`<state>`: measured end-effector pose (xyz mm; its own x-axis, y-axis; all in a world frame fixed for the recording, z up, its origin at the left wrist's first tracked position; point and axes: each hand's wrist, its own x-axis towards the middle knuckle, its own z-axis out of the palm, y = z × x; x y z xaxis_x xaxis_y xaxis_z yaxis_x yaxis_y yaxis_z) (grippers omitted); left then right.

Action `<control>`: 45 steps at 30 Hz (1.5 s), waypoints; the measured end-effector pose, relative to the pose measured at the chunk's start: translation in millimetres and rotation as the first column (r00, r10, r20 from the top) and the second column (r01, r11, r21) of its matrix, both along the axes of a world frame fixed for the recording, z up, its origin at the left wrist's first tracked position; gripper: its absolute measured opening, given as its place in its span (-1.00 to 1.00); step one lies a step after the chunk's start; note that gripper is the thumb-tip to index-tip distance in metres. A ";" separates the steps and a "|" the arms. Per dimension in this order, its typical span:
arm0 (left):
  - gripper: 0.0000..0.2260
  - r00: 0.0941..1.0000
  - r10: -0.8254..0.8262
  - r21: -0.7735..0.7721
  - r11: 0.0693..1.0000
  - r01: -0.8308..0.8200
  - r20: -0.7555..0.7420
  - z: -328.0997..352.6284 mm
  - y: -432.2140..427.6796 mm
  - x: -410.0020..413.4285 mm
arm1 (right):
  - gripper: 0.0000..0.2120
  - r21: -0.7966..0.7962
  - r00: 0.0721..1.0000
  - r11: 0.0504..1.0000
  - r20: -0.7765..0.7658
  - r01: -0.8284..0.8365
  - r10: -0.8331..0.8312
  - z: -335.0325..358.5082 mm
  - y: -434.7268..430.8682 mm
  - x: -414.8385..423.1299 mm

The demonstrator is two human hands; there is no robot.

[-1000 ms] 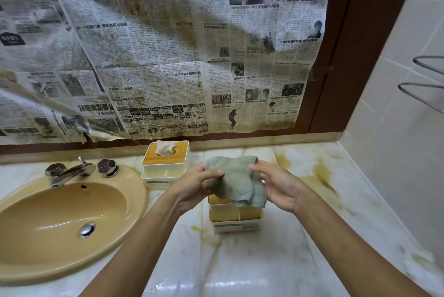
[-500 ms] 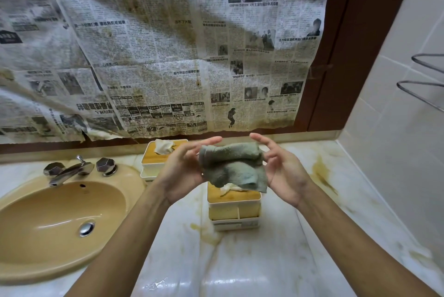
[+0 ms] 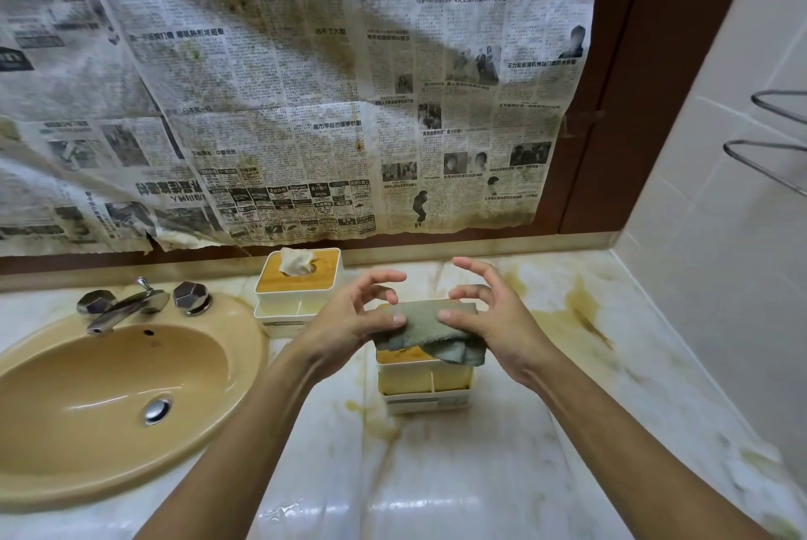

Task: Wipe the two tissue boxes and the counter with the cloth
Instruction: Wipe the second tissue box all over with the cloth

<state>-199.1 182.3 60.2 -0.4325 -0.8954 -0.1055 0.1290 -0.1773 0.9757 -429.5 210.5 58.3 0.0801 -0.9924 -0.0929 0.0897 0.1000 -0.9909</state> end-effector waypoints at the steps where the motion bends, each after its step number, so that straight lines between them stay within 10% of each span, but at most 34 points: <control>1: -0.52 1.000 0.004 0.004 1.000 -0.004 0.013 -2.3 0.9 0.8 | -0.33 0.008 1.000 1.000 -0.018 -0.008 0.008 -1.8 0.4 -1.2; 14: -0.90 0.747 -0.261 -0.014 0.940 0.340 0.612 -30.0 23.5 9.5 | -0.80 0.249 0.798 0.906 -0.433 -0.342 0.420 -26.3 19.5 -12.4; 23: -0.86 0.891 -0.117 -0.019 0.990 0.139 0.439 -55.9 31.8 26.1 | -0.82 0.299 0.983 0.939 -0.003 -0.172 0.181 -55.7 34.4 -4.7; 29: -0.82 0.956 0.052 -0.030 0.999 -0.045 0.289 -68.9 17.2 32.8 | -0.81 -0.103 0.964 0.991 -0.241 0.089 -0.112 -50.7 21.8 13.3; 45: -0.81 0.880 0.284 0.097 0.934 -0.344 0.380 -110.3 -24.8 23.8 | -0.83 -0.365 0.645 0.885 -0.757 -0.289 -0.102 -96.1 24.2 56.7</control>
<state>-175.2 157.6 -50.0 -0.0386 -0.9366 -0.3482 -0.1449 -0.3396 0.9294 -372.8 234.7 -37.9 0.2727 -0.9286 0.2516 -0.6716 -0.3710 -0.6413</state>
